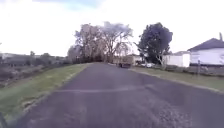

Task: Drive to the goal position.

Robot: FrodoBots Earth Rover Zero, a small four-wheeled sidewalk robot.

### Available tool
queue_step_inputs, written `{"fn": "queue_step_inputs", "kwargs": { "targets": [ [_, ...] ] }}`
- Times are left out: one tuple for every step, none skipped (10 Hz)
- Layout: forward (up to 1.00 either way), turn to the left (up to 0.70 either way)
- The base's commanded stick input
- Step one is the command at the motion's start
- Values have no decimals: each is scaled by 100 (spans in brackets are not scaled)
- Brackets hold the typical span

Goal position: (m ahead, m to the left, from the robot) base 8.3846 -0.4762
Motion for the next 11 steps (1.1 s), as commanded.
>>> {"fn": "queue_step_inputs", "kwargs": {
  "targets": [
    [85,13],
    [85,0],
    [85,0],
    [85,0],
    [85,0],
    [85,0],
    [85,0],
    [85,0],
    [85,0],
    [85,0],
    [85,0]
  ]
}}
